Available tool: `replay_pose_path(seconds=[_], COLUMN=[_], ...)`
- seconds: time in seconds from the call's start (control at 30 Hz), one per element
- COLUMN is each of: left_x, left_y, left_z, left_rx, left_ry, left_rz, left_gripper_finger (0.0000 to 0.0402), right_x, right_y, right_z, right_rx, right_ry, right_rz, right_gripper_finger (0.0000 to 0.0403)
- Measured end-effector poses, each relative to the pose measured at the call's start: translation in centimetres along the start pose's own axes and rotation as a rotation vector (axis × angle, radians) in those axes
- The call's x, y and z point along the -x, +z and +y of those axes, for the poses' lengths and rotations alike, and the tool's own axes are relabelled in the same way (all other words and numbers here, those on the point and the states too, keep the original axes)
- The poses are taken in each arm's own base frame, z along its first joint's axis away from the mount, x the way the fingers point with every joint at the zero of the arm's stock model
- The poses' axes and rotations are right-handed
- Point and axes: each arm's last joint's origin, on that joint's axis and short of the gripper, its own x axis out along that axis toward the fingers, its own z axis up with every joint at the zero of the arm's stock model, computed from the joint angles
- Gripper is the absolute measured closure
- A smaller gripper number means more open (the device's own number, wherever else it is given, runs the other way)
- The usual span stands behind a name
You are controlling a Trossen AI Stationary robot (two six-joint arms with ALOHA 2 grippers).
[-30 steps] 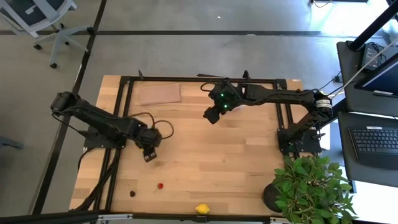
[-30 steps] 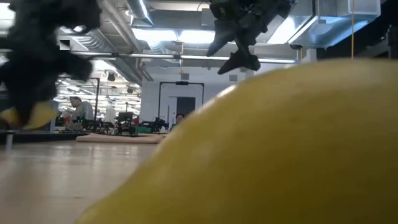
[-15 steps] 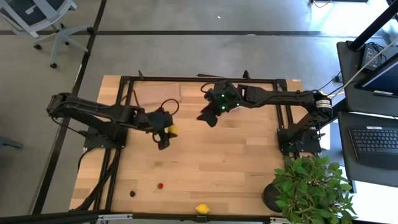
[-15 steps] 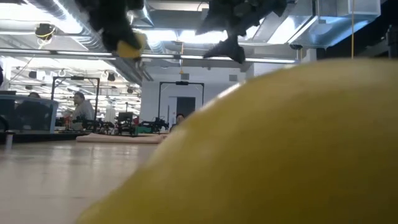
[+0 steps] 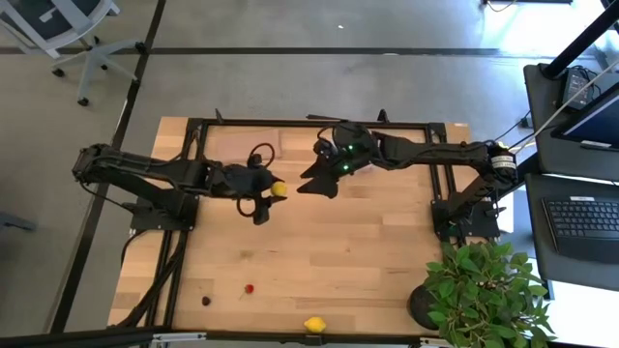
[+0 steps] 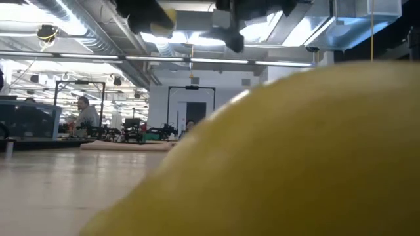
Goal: Pick and placing Produce into tupperware
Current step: Put the left lemon into the transparent bin
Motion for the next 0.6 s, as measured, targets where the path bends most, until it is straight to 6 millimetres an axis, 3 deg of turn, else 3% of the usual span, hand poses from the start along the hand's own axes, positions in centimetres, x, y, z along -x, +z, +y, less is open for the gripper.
replay_pose_path(seconds=[0.27,0.6], left_x=[0.1,0.1], left_y=[1.2,1.2], left_z=[-0.1,-0.1], left_rx=[0.002,-0.009], left_ry=[-0.012,-0.003], left_rz=[-0.118,-0.121], left_gripper_finger=[0.0203,0.0201], right_x=[-0.9,-1.1], right_y=[-0.4,-0.8], right_z=[2.9,3.4], right_rx=[0.259,0.262], right_ry=[0.119,0.152], right_rz=[-0.067,-0.047], right_gripper_finger=[0.0011,0.0010])
